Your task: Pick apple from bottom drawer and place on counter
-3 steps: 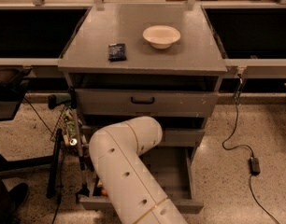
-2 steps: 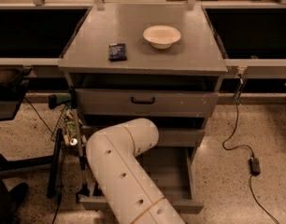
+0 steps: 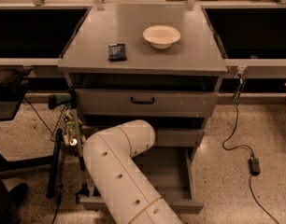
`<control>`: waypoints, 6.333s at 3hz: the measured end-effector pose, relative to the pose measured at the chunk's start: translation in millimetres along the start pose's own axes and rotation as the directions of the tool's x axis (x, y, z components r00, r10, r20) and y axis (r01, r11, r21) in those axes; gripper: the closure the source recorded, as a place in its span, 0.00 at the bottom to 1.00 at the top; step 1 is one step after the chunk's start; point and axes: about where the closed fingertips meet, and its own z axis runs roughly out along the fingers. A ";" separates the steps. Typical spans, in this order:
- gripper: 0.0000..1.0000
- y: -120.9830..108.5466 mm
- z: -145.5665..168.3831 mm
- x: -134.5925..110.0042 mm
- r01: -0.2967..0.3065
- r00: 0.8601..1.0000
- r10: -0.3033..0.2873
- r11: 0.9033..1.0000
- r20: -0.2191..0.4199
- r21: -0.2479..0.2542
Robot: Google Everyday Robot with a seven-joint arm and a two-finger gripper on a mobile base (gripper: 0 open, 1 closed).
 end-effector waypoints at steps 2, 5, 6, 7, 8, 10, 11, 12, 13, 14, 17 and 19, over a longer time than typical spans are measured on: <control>1.00 37.8 -10.9 0.2 -0.058 0.997 0.056 0.998 0.060 0.023; 1.00 185.3 -111.7 10.9 -0.314 0.944 0.311 0.949 0.110 0.019; 1.00 239.2 -149.3 5.2 -0.413 0.904 0.412 0.911 0.113 -0.013; 1.00 285.8 -181.8 -3.3 -0.499 0.858 0.503 0.864 0.105 -0.064; 1.00 326.2 -209.5 -8.3 -0.570 0.808 0.581 0.813 0.097 -0.117; 1.00 362.0 -238.2 -14.5 -0.640 0.750 0.655 0.753 0.092 -0.151; 1.00 380.0 -246.7 -20.0 -0.660 0.733 0.670 0.743 0.117 -0.113; 1.00 438.0 -291.4 -45.0 -0.733 0.670 0.729 0.680 0.141 -0.033; 1.00 507.8 -365.7 -73.1 -0.804 0.593 0.798 0.593 0.112 0.034; 1.00 552.1 -455.1 -80.3 -0.839 0.541 0.838 0.533 0.068 0.111; 1.00 523.7 -705.0 -48.8 -0.745 0.572 0.815 0.471 0.090 0.472; 1.00 523.8 -703.8 -50.3 -0.743 0.574 0.812 0.464 0.102 0.483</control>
Offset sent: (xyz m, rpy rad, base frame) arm -0.0002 -0.0801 0.0271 0.0499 0.0938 -0.1138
